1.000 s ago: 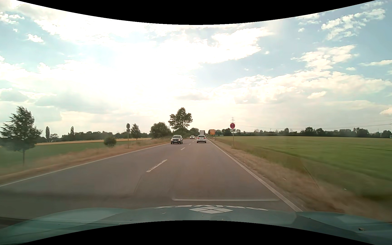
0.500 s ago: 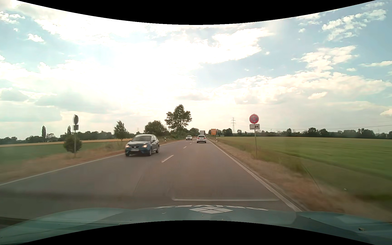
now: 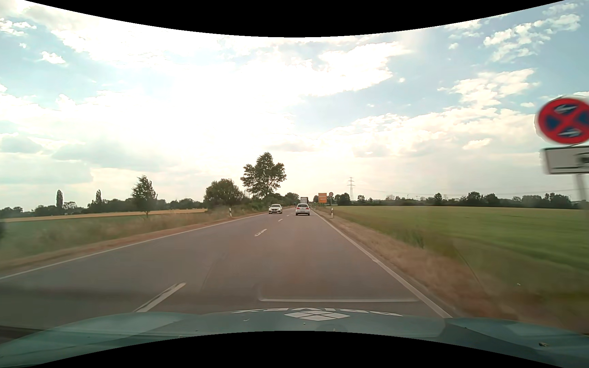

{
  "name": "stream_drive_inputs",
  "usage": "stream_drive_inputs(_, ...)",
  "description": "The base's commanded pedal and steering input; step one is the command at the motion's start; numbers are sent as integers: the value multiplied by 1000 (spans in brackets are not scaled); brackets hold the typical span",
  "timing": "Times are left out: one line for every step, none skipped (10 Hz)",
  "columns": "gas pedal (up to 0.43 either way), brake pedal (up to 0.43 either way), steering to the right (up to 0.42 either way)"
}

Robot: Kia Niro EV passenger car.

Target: Follow the waypoints while adhering to traffic rules and regulations

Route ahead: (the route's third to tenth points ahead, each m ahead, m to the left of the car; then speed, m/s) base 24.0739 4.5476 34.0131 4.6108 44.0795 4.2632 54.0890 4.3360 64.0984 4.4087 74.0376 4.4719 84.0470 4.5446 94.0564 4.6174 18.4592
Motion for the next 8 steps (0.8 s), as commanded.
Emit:
stream_drive_inputs(177,0,-1)
stream_drive_inputs(177,0,-1)
stream_drive_inputs(177,0,-1)
stream_drive_inputs(177,0,-1)
stream_drive_inputs(177,0,-1)
stream_drive_inputs(177,0,-1)
stream_drive_inputs(177,0,-1)
stream_drive_inputs(177,0,-1)
